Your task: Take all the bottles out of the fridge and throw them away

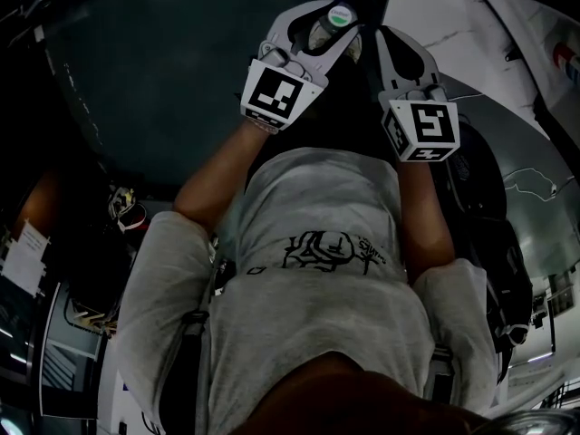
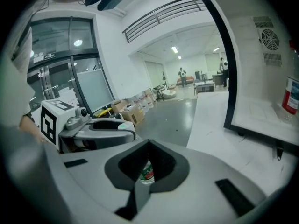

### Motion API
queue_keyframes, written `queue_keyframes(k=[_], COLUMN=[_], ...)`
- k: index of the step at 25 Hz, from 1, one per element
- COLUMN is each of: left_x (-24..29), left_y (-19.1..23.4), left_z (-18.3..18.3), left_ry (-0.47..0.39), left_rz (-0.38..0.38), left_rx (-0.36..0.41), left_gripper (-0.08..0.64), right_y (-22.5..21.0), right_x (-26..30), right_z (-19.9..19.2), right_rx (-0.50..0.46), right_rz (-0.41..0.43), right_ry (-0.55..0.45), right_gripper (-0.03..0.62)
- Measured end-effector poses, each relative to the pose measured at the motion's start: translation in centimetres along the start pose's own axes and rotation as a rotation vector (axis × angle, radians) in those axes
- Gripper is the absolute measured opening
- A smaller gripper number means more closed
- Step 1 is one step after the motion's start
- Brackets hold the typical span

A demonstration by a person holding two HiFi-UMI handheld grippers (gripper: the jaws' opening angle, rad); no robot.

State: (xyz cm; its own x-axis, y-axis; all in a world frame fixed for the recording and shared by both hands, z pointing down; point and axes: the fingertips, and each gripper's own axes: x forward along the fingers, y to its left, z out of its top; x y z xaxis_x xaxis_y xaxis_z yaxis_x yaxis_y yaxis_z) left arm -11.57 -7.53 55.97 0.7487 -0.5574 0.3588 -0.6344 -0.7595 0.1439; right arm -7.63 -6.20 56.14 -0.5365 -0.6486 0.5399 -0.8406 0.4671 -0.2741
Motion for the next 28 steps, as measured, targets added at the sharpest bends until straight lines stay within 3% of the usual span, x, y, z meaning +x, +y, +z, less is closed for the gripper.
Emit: queue_keyframes(k=[28], left_x=[2.2], left_y=[0.5], left_z=[-8.1], left_ry=[0.077], left_rz=[-0.027], left_rx=[-0.039], left_gripper=[0.158], right_y=[0.6], right_x=[3.8], right_z=[-6.1], right_rx=[0.074], right_rz=[-0.029], right_ry=[0.051], right_gripper=[0.009])
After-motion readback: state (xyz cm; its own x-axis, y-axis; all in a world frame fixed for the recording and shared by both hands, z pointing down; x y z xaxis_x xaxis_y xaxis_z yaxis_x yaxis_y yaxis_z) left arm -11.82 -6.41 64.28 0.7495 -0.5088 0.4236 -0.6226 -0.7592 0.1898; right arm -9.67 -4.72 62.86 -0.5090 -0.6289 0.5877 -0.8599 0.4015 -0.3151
